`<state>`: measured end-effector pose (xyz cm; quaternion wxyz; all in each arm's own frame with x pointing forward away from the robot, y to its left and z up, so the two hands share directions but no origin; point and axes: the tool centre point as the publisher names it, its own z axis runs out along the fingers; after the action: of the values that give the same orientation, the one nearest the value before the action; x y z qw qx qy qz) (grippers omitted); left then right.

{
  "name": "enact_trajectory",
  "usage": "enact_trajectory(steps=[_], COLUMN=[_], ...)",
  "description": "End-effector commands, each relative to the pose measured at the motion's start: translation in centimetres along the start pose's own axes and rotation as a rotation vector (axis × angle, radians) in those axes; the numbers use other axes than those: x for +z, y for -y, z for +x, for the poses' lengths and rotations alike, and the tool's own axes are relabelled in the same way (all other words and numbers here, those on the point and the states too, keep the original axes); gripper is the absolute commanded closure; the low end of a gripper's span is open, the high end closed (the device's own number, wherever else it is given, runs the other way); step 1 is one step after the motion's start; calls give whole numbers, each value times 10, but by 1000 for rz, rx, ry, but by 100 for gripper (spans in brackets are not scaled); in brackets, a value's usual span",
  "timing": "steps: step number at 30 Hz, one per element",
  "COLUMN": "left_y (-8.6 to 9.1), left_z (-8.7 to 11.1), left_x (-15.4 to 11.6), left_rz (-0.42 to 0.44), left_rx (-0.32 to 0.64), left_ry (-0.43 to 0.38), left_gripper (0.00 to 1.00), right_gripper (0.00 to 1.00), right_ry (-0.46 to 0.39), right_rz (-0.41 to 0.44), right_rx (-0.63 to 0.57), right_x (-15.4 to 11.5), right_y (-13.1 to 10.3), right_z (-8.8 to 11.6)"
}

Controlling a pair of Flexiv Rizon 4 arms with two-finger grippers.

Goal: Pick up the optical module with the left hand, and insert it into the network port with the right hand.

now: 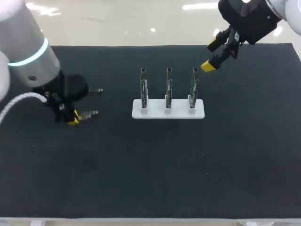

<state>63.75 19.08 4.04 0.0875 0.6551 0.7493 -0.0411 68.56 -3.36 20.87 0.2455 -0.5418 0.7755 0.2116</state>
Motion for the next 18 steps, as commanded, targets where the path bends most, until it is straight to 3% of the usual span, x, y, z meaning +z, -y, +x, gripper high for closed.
enact_trajectory(steps=[1,11,15,18], left_y=[8,-8,-11,-11], left_z=[13,4,0,0], left_x=[-34,-90,-101,-101], left_rz=[-18,94,109,109], left_rx=[24,122,145,145], left_ry=[157,410,468,468], left_gripper=[100,100,100,100], right_gripper=[0,0,0,0], right_ry=[1,1,1,1], right_rz=[1,1,1,1], right_rx=[0,0,0,0], right_x=[0,0,0,0], right_y=[-1,-1,-1,-1], right_z=[0,0,0,0])
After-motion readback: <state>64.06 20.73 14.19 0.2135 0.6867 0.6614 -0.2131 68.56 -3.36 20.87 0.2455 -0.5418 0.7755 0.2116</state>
